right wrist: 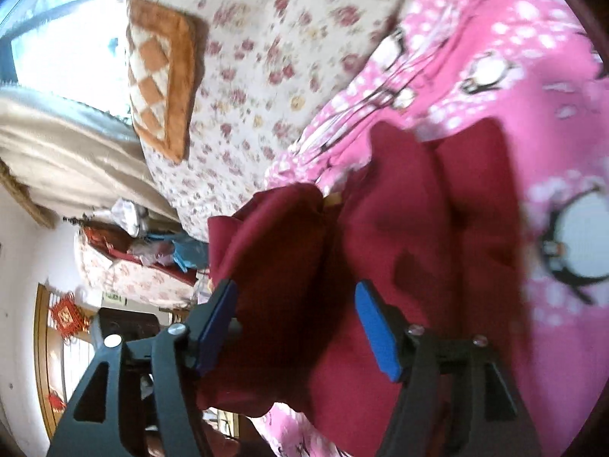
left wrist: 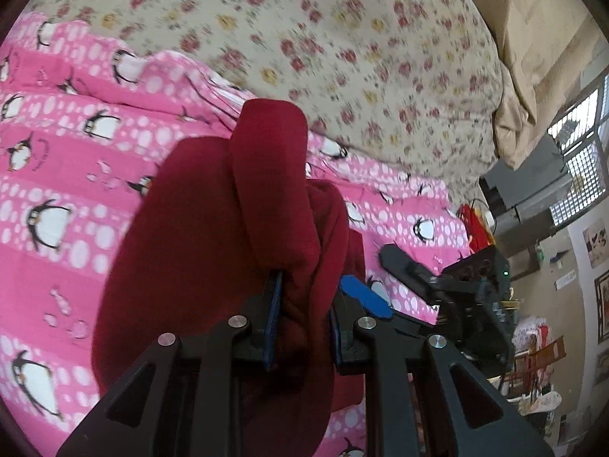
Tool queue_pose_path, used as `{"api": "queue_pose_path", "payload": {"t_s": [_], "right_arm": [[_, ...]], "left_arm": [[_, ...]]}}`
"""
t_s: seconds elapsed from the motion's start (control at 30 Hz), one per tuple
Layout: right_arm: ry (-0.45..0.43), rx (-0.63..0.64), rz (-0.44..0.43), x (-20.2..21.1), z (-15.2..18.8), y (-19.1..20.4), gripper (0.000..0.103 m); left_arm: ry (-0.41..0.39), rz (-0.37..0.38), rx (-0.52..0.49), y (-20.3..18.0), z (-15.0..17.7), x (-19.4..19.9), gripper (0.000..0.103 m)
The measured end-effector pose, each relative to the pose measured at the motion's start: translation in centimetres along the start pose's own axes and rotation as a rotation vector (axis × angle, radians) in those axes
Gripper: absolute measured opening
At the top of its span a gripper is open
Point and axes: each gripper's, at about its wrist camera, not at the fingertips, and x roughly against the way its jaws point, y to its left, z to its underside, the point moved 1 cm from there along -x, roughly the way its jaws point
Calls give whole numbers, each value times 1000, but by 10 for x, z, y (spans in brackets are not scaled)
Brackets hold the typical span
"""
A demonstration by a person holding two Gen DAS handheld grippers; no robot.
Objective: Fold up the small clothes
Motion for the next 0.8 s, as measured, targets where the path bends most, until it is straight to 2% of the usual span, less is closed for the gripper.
{"api": "queue_pose_path", "payload": {"t_s": [0.17,0.3,0.4,0.5,0.53,0.57,0.67,0.8], "right_arm": [[-53,-44,-34,33,-6,-11,72],[-71,-73,-52,43,-11,-18,73],[-67,-72,-47,45,-9,-18,73],[-65,-62,-57,49,-6,-16,73],[-65,-60,-60,51,-6,-16,73],[-67,-57,-63,51,-6,-15,73],[-62,-63,-73,50,-6,-16,73],[-47,-79,-63,48,-3,-20,73]], "left_arm": [[10,13,4,-18,5,-19,0],[42,44,9,-27,12,-41,0],[78,36,-10,-27,19,-56,0],[80,87,7,-24,22,-46,0],[93,97,4,-25,23,-39,4],[97,100,-11,-27,24,-31,13],[53,94,-58,-30,29,-2,26],[-7,71,-47,-12,34,38,32]]}}
